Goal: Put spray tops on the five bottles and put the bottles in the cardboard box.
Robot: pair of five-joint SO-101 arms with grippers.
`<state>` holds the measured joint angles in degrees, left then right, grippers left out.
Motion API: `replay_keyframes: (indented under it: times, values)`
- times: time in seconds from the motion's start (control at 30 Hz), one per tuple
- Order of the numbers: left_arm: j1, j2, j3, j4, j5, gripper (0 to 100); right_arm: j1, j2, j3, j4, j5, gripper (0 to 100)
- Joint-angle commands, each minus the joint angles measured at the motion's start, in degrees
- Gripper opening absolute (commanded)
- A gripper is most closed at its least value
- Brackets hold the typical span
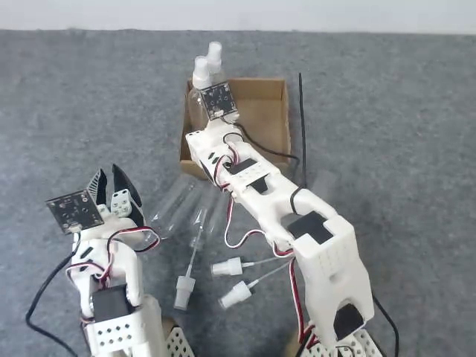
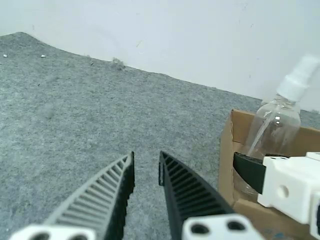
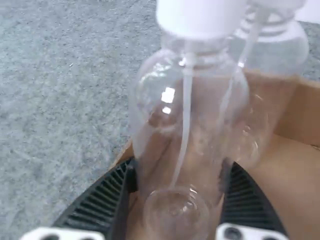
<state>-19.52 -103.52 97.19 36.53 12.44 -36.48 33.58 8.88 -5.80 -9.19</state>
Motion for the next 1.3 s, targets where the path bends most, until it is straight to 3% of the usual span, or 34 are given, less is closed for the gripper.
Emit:
replay_keyframes:
  times: [0.0,0.1,0.3,1.1,1.27]
  values:
    - [-0.2,-0.8,-0.7,-1.1,-0.4,8,-0.5,-1.5,-0.6,-1.4,1.1,21.0]
    - [-0.2,-0.8,-0.7,-1.1,-0.4,8,-0.5,-1.5,-0.5,-1.4,1.2,21.7]
    - [-0.2,-0.8,-0.7,-1.1,-0.4,8,-1.2,-1.9,-0.9,3.9,4.0,32.2]
    - [-0.2,-0.8,-0.7,-1.1,-0.4,8,-1.6,-2.2,0.6,4.8,7.9,32.1]
    - [-0.2,-0.8,-0.7,-1.1,-0.4,8,-1.6,-2.2,0.5,4.8,8.0,22.5]
